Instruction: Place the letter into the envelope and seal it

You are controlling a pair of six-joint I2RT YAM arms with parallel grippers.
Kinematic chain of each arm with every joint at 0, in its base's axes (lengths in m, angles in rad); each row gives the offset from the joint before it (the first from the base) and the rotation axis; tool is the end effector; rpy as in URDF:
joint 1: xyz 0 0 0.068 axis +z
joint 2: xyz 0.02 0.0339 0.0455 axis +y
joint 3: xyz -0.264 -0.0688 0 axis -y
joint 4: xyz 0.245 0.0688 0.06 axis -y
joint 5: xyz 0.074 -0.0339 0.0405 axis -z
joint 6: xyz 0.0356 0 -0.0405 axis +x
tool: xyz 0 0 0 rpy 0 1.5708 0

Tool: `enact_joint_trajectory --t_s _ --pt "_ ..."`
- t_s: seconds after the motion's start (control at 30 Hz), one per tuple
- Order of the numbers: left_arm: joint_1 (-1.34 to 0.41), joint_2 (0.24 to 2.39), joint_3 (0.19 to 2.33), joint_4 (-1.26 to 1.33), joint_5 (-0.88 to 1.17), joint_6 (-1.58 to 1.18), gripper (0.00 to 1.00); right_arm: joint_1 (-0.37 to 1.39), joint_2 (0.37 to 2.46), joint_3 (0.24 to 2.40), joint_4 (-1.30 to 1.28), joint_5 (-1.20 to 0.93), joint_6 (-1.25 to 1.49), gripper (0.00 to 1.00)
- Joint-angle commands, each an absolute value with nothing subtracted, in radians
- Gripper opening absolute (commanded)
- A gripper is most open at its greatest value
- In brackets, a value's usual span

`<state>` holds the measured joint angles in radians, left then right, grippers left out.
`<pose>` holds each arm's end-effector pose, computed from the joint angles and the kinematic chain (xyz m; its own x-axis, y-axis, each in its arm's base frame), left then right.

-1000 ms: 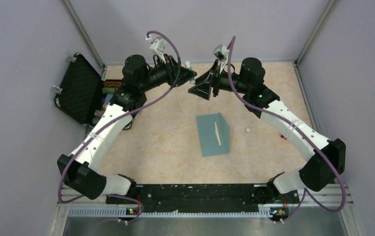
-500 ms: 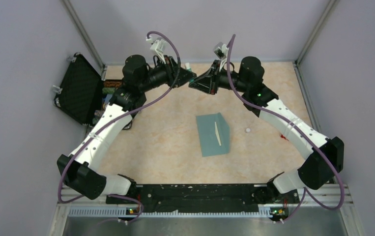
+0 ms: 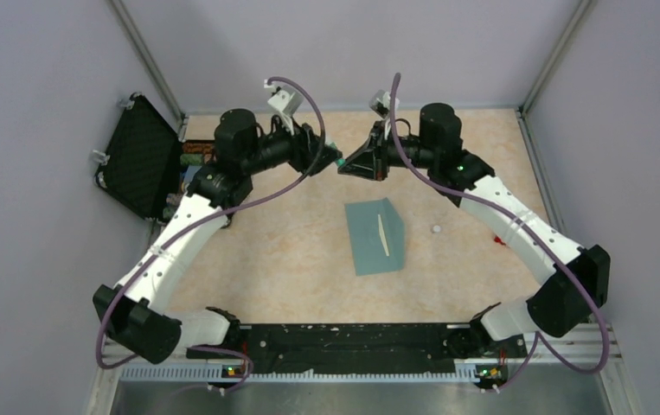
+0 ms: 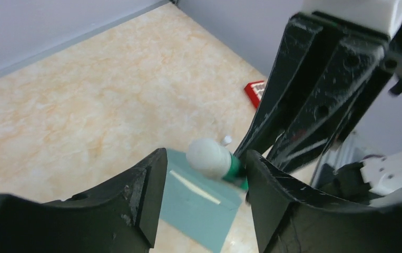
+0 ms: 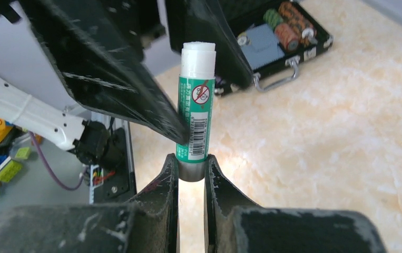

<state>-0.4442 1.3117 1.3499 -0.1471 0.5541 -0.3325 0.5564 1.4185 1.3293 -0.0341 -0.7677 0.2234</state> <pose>0.2615 -0.1452 0.4267 -0.3662 -0.1331 -0.9210 0.7598 0.5286 -0.3785 0.2656 0.1943 0.4001 -0.3157 -0.0086 -0.9488 -0.9181 0.2552 0.3032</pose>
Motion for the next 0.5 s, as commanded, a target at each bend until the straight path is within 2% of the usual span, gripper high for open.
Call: enact_joint_trajectory --t_s 0.0,0.13,0.23,0.3,0.4,0.47 --pt "-0.412 1.162 1.277 -0.268 0.549 0.085 0.69 0.505 1.331 1.325 -0.256 -0.825 0.086 0.0" --pt "-0.416 1.054 1.211 -0.363 0.604 0.441 0.76 0.489 1.324 1.313 -0.404 -0.819 0.07 0.0" --pt "-0.451 0.976 1.144 -0.36 0.602 0.736 0.75 0.49 1.349 1.317 -0.525 -0.814 0.08 0.0" --pt "-0.519 0.934 1.082 -0.32 0.529 0.956 0.75 0.49 1.361 1.302 -0.57 -0.828 0.103 0.0" --pt "-0.597 0.883 0.957 -0.235 0.5 1.32 0.74 0.49 1.364 1.259 -0.572 -0.872 0.154 0.0" --pt "-0.633 0.876 0.905 -0.191 0.509 1.47 0.73 0.49 1.374 1.248 -0.573 -0.897 0.184 0.0"
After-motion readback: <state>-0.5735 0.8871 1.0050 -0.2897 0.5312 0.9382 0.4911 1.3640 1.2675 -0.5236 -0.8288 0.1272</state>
